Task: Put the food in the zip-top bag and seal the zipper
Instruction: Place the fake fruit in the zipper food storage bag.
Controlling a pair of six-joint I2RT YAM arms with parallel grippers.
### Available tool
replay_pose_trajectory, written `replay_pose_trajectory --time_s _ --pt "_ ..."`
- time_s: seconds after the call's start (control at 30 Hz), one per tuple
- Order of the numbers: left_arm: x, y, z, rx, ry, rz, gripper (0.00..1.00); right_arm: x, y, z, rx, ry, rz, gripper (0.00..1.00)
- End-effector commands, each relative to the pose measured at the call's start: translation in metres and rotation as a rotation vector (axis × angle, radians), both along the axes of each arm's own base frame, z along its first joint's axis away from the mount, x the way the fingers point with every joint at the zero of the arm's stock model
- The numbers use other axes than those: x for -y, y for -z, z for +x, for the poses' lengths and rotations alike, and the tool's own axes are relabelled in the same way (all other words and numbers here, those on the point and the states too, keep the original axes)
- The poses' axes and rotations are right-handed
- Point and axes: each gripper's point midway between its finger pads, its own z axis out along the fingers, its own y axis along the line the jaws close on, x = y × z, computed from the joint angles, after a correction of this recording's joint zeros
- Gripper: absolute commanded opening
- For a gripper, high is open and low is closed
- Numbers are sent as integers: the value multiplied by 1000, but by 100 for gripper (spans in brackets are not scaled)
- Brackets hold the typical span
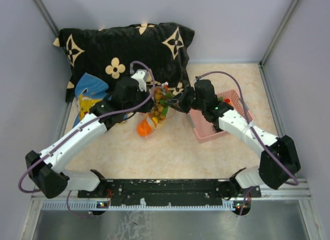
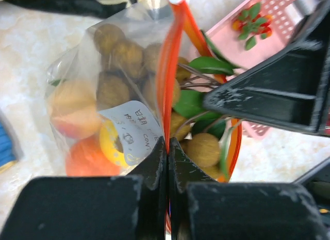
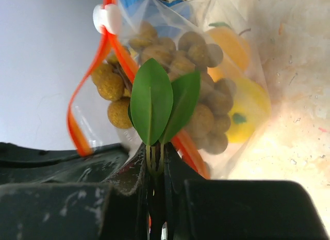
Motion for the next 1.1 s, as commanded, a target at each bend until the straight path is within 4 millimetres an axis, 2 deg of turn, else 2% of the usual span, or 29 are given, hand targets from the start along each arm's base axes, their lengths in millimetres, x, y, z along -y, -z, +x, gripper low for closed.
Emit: replay_pose_trajectory --time_s 0.0,0.13,0.3,0.33,0.4,0.5,0.7,0.87,1.07 --pt "24 -33 -6 -28 44 -132 0 -1 -39 10 164 8 20 0" --pt "31 -36 -6 -45 36 -190 0 0 -32 7 169 -53 -109 1" --pt "25 -8 -7 -99 -21 -180 0 4 -46 3 226 -123 -236 26" --pt "22 -2 -7 -108 -32 -172 0 7 -48 3 239 -123 -264 27" --pt "18 9 -8 -134 -59 -155 0 12 -50 2 259 -116 -330 20" --pt "15 16 -10 -149 -68 -142 0 18 -48 1 295 -109 -451 0" --pt "10 21 -10 -148 -92 -126 0 -8 -28 -10 310 -217 -493 0" --pt "2 18 -8 -123 -115 -102 0 -10 -14 -6 343 -200 -661 0" --pt "6 10 -11 -110 -88 -137 0 -25 -7 -4 385 -197 -786 0"
